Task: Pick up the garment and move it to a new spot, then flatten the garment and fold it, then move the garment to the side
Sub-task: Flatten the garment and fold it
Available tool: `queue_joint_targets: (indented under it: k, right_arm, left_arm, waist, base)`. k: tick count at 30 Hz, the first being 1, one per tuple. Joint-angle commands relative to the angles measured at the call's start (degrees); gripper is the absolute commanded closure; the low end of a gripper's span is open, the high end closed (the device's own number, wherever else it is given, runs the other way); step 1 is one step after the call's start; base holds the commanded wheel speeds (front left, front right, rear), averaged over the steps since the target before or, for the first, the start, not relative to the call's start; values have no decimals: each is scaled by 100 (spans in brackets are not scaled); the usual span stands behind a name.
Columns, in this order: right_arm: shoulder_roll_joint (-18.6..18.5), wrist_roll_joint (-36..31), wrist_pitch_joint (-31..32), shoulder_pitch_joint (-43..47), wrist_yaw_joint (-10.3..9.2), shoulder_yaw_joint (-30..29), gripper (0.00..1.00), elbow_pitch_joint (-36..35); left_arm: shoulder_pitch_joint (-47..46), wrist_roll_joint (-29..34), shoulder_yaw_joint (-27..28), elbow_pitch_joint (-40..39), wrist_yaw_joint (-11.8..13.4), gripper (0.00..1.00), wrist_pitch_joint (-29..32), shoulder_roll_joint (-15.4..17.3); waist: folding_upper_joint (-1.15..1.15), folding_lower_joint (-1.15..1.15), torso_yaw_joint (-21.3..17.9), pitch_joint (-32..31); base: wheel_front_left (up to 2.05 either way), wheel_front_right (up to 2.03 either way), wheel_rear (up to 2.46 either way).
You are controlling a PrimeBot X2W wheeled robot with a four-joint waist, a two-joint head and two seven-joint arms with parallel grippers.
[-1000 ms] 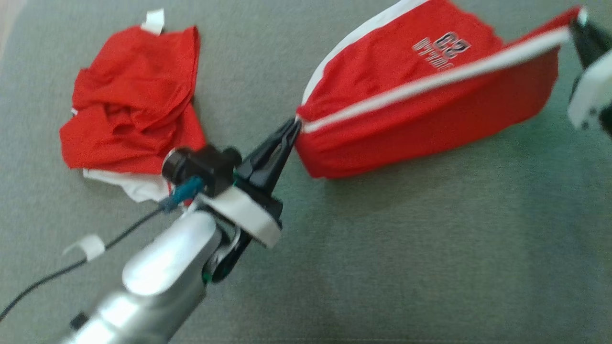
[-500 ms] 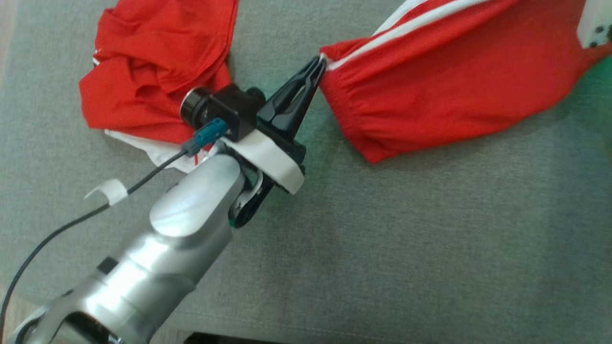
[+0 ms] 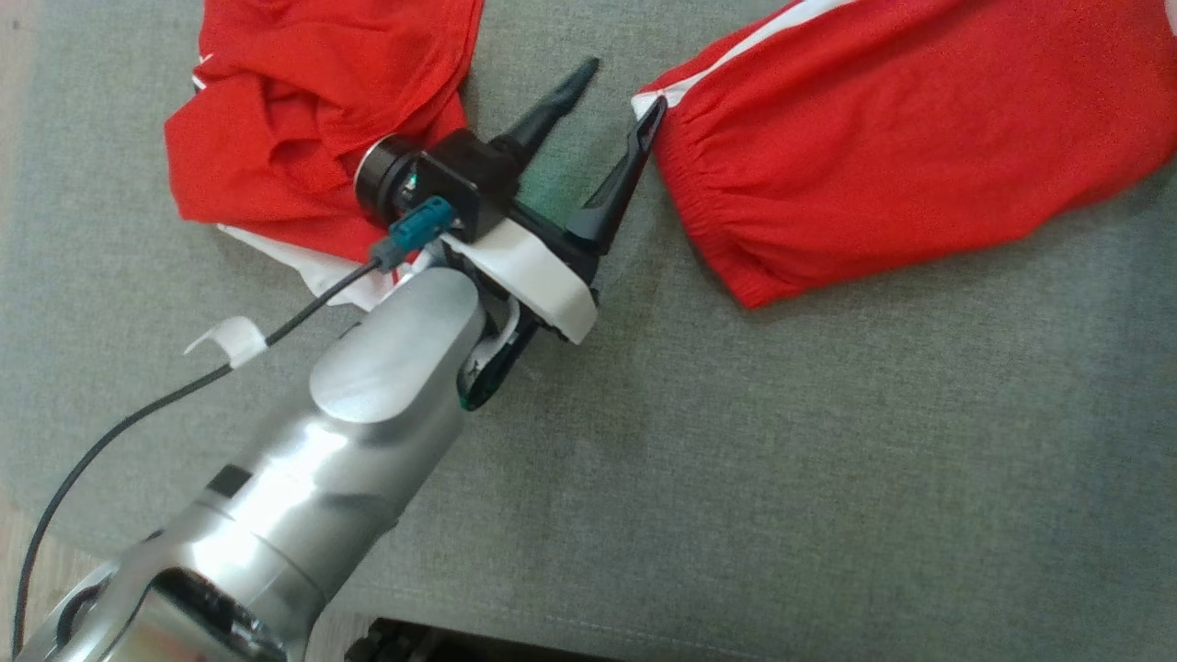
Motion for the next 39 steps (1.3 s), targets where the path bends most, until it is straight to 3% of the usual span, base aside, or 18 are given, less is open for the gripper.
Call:
queue_joint_targets:
  k: [1,7,15,20,25,32,39]
  right_arm:
    - [81,-58,-123,-157,-5,-30,0,-89]
    - [295,69,-687,-21,-5,-258,0,220]
    - [738,747,-1880,558,-5,-258,0,23]
    - [1076,1260,-2119,1325,-5,-166,0,-745]
    - [1458,1400,-2137,2627,-5,-338,0,-2083]
    - [1876,1343,-2138,4448,-5,-604,0,-3328]
    - [1931,1335,-2139,5690,-5,-435,0,-3907]
  left_arm:
    - [-162,26,246,-78,46,0,-66,95]
    - [-10,82,498,7,163,0,-98,226]
    - [615,527,1458,-814,642,0,-103,637]
    - [1323,921,2085,-1522,941,0,-103,815]
    - [2179,1202,2531,-2006,1091,0,-103,857]
    - [3210,1439,2933,-2221,1122,0,-104,744]
    - [3977,1760,3186,-2275,1011,0,-104,484]
  waist:
    - [0,-1,-15,-52]
    - [0,-1,-167,-424]
    - [0,-1,-537,-1196]
    - [0,-1,-771,-1645]
    - [0,-1,-959,-1969]
    - [0,-1,-1127,-2244]
    - [0,-1,-1175,-2317]
  base:
    - [0,0,0]
    - [0,0,0]
    - [0,0,0]
    - [0,0,0]
    - [0,0,0]
    - [0,0,0]
    - [0,0,0]
